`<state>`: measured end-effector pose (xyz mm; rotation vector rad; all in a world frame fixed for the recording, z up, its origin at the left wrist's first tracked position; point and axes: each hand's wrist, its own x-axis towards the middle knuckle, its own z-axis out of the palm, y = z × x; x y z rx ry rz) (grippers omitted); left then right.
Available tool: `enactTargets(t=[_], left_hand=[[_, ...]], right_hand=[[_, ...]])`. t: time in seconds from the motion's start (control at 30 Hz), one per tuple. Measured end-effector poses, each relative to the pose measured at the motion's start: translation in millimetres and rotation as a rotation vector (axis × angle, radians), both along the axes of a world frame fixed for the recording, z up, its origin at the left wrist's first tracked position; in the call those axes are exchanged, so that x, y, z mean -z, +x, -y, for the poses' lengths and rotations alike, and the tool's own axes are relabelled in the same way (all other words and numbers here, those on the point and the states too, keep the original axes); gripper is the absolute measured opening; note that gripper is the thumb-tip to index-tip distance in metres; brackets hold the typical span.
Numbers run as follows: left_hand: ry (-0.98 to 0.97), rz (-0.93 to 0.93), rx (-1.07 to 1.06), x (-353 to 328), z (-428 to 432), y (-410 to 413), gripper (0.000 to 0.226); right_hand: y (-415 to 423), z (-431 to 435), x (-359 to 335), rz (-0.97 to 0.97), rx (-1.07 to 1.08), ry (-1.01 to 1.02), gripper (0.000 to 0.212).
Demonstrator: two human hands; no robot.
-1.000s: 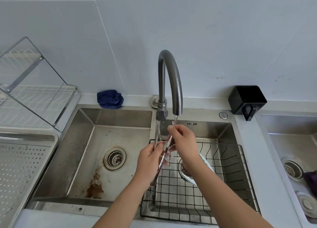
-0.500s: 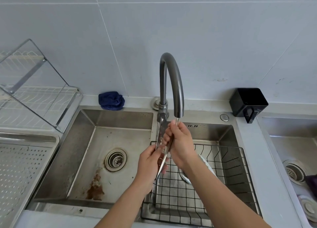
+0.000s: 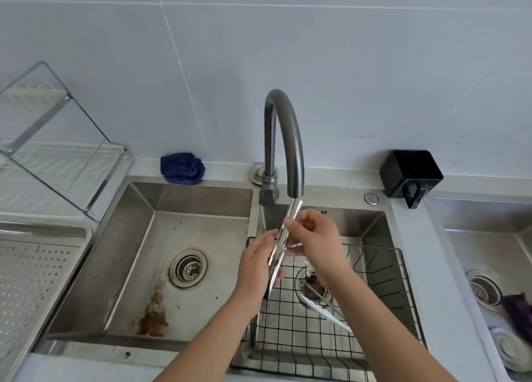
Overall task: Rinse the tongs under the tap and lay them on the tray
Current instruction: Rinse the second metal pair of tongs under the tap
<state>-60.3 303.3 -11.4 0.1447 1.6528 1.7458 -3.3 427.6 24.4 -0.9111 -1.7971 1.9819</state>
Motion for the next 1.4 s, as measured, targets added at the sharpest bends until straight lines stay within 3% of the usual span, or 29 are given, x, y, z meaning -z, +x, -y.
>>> enactTargets(t=[0.13, 0.3, 0.37, 0.47, 0.63, 0.73, 0.87, 0.93, 1.0, 1.1, 1.17, 1.4], left_hand=[[0.03, 0.028, 0.079, -3, -5, 6, 0.049], [0.128, 0.178, 0.12, -6, -6, 1, 0.076], [0.136, 0.236, 0.153, -7, -7, -3, 0.087], [0.06, 0.149, 0.127, -9, -11, -10, 0.097], [-0.018, 0.125, 0.134, -8, -15, -16, 0.054], [0.003, 0.12, 0.137, -7, -14, -14, 0.04], [-0.03, 0.029, 0.145, -5, -11, -9, 0.033], [-0.066, -0.027, 0.131, -6, -9, -7, 0.028], [-0.089, -0.083, 0.142, -8, -5, -6, 0.026], [-0.175, -0.203, 0.168, -8, 1, -4, 0.034], [-0.207, -0.284, 0.174, -9, 3, -4, 0.033], [-0.317, -0.545, 0.176, -11, 13, -7, 0.025]], right_hand=[[6, 3, -1, 0.076, -0.161, 0.087, 0.032], [17, 9, 8, 0.043, -0.391, -0.144, 0.014], [19, 11, 12, 0.086, -0.385, -0.054, 0.011], [19, 15, 15, 0.188, -0.312, 0.225, 0.011], [19, 1, 17, 0.114, -0.088, 0.162, 0.01], [15, -12, 19, 0.126, 0.068, 0.135, 0.011], [10, -3, 31, 0.207, -0.056, 0.189, 0.029], [7, 2, 37, 0.217, -0.062, 0.227, 0.02], [1, 2, 38, 0.173, 0.017, 0.184, 0.015], [-13, -7, 30, 0.124, 0.182, 0.06, 0.031], [-21, -10, 27, 0.132, 0.214, 0.083, 0.035], [-28, -4, 27, 0.148, 0.15, 0.186, 0.016]])
